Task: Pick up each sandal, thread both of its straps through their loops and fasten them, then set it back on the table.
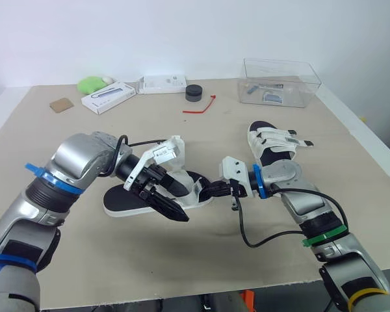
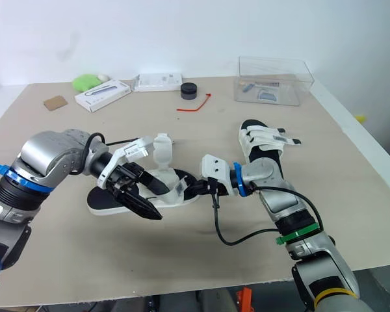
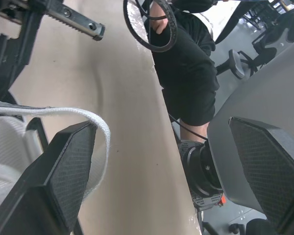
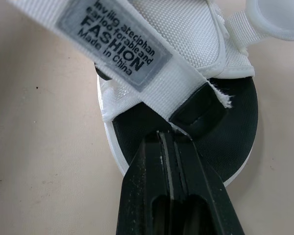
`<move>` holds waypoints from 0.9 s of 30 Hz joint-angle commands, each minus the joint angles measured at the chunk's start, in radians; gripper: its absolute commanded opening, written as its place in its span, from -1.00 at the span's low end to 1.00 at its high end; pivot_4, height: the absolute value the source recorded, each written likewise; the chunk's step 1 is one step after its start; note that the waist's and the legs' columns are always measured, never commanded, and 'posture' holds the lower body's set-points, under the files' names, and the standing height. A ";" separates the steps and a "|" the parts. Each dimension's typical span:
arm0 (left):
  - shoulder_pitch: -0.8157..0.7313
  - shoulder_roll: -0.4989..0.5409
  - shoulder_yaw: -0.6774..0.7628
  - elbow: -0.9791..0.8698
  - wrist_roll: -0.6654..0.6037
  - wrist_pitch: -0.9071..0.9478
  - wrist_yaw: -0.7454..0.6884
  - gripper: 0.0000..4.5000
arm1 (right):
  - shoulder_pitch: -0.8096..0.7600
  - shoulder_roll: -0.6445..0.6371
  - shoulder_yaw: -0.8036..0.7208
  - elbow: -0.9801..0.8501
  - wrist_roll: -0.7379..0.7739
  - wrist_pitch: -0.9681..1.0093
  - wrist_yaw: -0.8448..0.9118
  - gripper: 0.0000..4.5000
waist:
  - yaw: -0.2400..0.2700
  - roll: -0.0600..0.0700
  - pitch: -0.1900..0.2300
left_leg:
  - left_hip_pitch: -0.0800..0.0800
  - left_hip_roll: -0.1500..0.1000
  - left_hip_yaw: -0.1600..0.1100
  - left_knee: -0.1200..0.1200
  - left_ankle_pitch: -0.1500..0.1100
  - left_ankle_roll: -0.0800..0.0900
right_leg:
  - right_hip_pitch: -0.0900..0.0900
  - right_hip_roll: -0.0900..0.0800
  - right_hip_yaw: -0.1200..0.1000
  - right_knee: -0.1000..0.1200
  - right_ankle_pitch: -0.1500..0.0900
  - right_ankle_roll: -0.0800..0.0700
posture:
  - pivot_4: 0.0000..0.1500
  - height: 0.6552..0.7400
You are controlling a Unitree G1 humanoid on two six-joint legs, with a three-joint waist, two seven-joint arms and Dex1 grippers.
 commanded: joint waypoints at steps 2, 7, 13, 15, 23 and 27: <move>0.011 -0.004 0.018 -0.023 0.011 -0.028 0.011 0.97 | -0.011 -0.001 -0.008 -0.018 0.001 0.004 0.003 -1.00 | 0.000 0.000 0.000 | 0.000 0.000 0.000 0.000 0.000 0.000 | 0.000 0.000 0.000 0.000 0.000 0.000 | 1.00 1.00; 0.020 -0.020 0.024 -0.004 0.038 -0.068 0.032 0.40 | -0.010 -0.001 -0.006 -0.023 0.003 0.006 0.007 -1.00 | 0.000 0.000 0.000 | 0.000 0.000 0.000 0.000 0.000 0.000 | 0.000 0.000 0.000 0.000 0.000 0.000 | 1.00 1.00; 0.042 -0.039 0.047 0.004 0.085 -0.158 0.070 -0.89 | -0.009 -0.001 -0.005 -0.027 0.005 0.009 0.011 -1.00 | 0.000 0.000 0.000 | 0.000 0.000 0.001 0.000 0.000 0.000 | 0.000 0.000 0.001 0.000 0.000 0.000 | 1.00 1.00; 0.049 -0.043 0.064 0.007 0.091 -0.177 0.085 -0.99 | -0.009 -0.001 -0.004 -0.029 0.005 0.010 0.013 -1.00 | 0.000 0.000 0.000 | 0.000 0.000 0.000 0.000 0.000 0.000 | 0.000 0.000 0.001 0.000 0.000 0.000 | 1.00 1.00; 0.098 -0.044 0.137 0.006 0.186 -0.456 0.130 -0.99 | -0.005 0.001 -0.002 -0.035 0.009 0.016 0.018 -1.00 | 0.000 0.000 0.000 | 0.000 0.000 0.001 0.000 0.000 0.000 | 0.000 0.000 0.002 0.000 0.000 0.000 | 1.00 1.00; 0.120 -0.065 0.204 0.034 0.266 -0.734 0.171 -0.99 | -0.005 -0.001 -0.003 -0.033 0.008 0.013 0.019 -1.00 | 0.001 0.000 0.000 | 0.000 0.000 0.001 0.000 0.000 0.000 | 0.000 0.000 0.002 0.000 0.000 0.000 | 1.00 1.00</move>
